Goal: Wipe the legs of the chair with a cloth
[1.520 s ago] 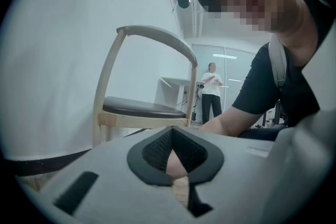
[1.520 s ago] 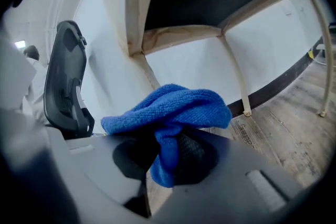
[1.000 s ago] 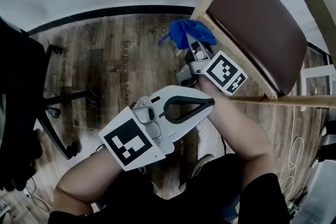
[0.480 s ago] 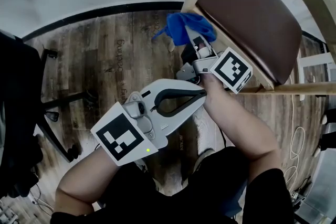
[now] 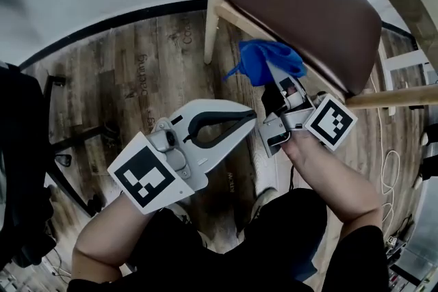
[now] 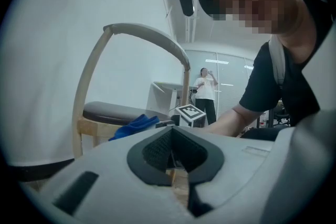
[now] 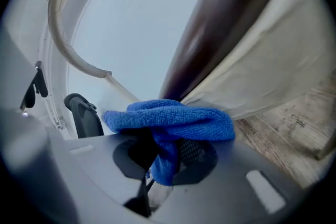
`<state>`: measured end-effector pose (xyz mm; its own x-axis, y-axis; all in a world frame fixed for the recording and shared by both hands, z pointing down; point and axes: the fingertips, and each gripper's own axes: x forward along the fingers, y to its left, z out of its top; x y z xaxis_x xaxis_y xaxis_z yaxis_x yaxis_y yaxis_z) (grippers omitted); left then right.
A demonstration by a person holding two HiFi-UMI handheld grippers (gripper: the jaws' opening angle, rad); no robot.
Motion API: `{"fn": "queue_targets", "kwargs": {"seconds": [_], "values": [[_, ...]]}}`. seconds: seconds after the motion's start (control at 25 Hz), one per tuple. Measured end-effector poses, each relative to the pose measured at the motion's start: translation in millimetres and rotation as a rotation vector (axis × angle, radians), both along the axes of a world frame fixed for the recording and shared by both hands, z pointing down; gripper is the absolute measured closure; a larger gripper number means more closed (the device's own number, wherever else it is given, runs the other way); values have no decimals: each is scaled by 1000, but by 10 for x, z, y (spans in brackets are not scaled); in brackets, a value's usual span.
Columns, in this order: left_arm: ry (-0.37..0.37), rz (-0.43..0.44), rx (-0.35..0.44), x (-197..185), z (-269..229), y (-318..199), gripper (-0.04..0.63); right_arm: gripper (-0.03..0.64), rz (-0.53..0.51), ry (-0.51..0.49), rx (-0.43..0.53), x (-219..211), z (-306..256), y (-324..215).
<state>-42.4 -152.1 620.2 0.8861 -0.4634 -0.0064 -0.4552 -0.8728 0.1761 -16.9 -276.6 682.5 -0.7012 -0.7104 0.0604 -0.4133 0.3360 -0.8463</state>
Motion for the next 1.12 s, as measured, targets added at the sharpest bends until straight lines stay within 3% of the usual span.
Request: {"fn": "queue_targets", "kwargs": {"seconds": [0.44, 0.76, 1.0, 1.12], "values": [[-25, 50, -15, 423, 123, -114, 597, 554, 110, -26, -80, 978, -42, 384], [-25, 87, -21, 714, 206, -178, 597, 554, 105, 44, -94, 1529, 48, 672], [-34, 88, -53, 825, 335, -243, 597, 554, -127, 236, -107, 1647, 254, 873], [-51, 93, -72, 839, 393, -247, 597, 554, -187, 424, -82, 1845, 413, 947]]}}
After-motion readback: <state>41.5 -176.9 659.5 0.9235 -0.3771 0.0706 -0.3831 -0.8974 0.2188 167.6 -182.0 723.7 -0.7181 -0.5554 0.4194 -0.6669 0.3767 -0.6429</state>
